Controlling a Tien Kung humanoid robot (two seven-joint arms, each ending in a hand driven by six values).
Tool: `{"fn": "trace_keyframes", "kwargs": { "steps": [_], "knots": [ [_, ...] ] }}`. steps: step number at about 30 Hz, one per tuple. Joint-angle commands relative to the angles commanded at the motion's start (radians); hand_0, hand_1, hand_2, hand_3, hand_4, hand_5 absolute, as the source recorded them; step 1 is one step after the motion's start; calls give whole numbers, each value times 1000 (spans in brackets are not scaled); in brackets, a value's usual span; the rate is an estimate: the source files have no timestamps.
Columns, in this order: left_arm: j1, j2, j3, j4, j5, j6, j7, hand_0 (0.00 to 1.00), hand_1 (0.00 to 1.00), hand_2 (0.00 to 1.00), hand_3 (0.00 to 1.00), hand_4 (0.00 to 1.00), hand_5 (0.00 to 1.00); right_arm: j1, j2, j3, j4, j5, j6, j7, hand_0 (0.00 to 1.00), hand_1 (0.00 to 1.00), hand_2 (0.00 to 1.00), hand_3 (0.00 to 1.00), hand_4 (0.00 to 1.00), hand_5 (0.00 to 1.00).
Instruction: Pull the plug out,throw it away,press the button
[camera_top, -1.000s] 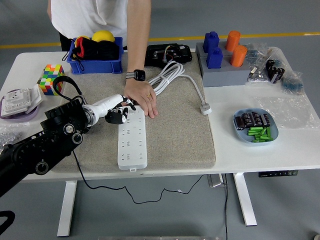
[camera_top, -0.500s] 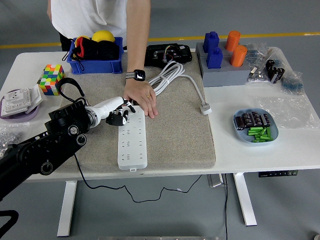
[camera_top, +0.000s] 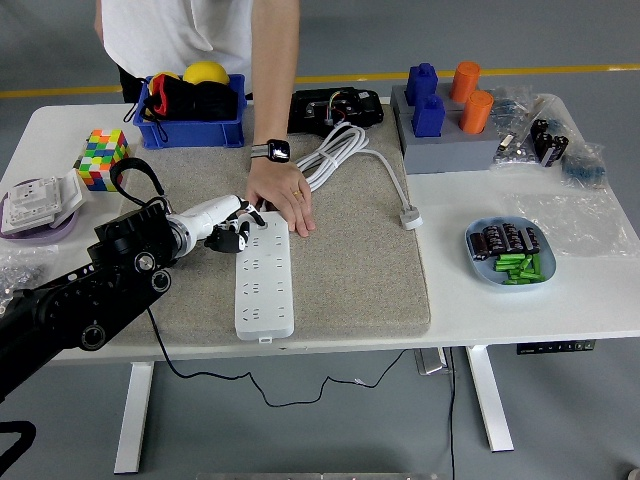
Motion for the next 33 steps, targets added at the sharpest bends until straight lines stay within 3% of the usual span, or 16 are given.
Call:
{"fn": "trace_keyframes", "kwargs": {
  "steps": [8, 14, 15, 16, 21, 22, 27, 28, 33],
  "knots": [
    [4, 2, -24, -28, 1, 6, -7, 12, 22, 112, 689, 76, 2, -1, 2, 3, 1, -1, 0, 0, 728, 678, 659, 642, 742, 582],
    [15, 19, -64, -92, 92, 21, -14, 13, 22, 114, 687, 72, 2, -1, 4, 5, 0, -3, 0, 0, 728, 678, 659, 642, 742, 583],
    [21, 22, -76, -102, 100, 24, -22, 13, 22, 114, 687, 72, 2, -1, 5, 6, 0, -3, 0, 0, 728, 678, 659, 642, 742, 583],
    [26, 24, -85, -109, 105, 25, -27, 61, 75, 206, 687, 86, 2, -1, 6, 6, 0, -2, 0, 0, 728, 679, 659, 642, 742, 584],
    [82, 39, -181, -147, 93, 47, -77, 61, 75, 206, 687, 86, 2, -2, 8, 9, 0, -3, 0, 0, 728, 679, 659, 642, 742, 584],
    [94, 41, -202, -152, 86, 60, -96, 389, 532, 556, 794, 652, 2, -2, 8, 10, 0, -4, 0, 0, 728, 678, 659, 642, 741, 582],
    [168, 34, -328, -177, 75, 143, -192, 389, 532, 556, 794, 652, 2, -1, 8, 13, 0, -5, -1, 1, 728, 678, 659, 642, 741, 582],
    [188, 28, -360, -182, 86, 157, -202, 827, 840, 786, 858, 744, 243, -1, 8, 13, 0, -6, -1, 1, 728, 678, 659, 642, 741, 582],
    [260, 0, -497, -192, 125, 176, -226, 827, 840, 786, 858, 744, 243, 2, 12, 13, 0, -6, 0, 0, 728, 678, 659, 642, 741, 582]
  ]
}}
